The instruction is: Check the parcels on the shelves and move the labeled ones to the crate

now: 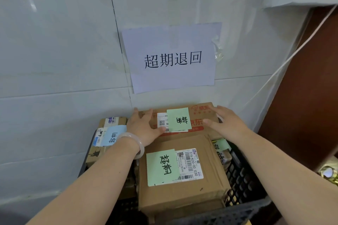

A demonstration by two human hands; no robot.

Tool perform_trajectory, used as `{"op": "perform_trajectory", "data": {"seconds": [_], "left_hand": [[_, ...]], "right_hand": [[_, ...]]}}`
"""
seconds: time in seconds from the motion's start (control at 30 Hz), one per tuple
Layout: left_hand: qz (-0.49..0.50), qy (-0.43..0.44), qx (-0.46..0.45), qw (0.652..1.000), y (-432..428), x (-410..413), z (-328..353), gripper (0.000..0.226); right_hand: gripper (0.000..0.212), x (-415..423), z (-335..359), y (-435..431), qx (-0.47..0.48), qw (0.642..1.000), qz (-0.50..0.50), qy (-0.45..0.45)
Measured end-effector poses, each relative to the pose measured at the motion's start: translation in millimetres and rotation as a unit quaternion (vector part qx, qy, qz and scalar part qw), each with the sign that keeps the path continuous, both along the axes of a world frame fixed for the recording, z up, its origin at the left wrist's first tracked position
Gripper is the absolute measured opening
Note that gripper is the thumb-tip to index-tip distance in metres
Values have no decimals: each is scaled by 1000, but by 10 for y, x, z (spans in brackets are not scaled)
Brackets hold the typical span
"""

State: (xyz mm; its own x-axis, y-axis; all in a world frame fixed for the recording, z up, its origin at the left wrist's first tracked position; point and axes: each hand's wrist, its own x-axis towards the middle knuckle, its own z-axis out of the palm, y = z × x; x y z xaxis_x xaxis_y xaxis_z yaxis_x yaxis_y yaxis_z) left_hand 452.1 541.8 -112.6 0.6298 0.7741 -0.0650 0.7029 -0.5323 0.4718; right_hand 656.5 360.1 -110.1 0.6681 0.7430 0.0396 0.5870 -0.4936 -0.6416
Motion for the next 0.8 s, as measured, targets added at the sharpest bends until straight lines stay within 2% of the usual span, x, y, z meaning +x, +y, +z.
{"op": "perform_trajectory", "data": {"seconds": [0.13, 0.23, 0.4, 0.53, 0.67, 0.8], "left_hand": [[-60, -27, 72, 995, -284, 35, 236, 83], [-128, -14, 161, 979, -675, 135, 366, 80], [-230, -13, 244, 942, -1391, 328, 393, 76], [-311, -18, 298, 902, -2132, 523, 331, 76], [-399, -17, 279, 873, -3006, 742, 114, 77], [-483, -11, 245, 841, -3903, 882, -222, 77]], "right_hand": [[71, -157, 237, -286, 20, 999, 6, -48], [74, -355, 352, -585, -33, 990, 14, -137], [83, -547, 332, -1321, -99, 961, -7, -258], [89, -666, 197, -2187, -128, 956, -63, -256], [92, -878, -24, -3102, -184, 950, -123, -221], [99, -1109, -344, -4059, -225, 938, -218, -148]]}}
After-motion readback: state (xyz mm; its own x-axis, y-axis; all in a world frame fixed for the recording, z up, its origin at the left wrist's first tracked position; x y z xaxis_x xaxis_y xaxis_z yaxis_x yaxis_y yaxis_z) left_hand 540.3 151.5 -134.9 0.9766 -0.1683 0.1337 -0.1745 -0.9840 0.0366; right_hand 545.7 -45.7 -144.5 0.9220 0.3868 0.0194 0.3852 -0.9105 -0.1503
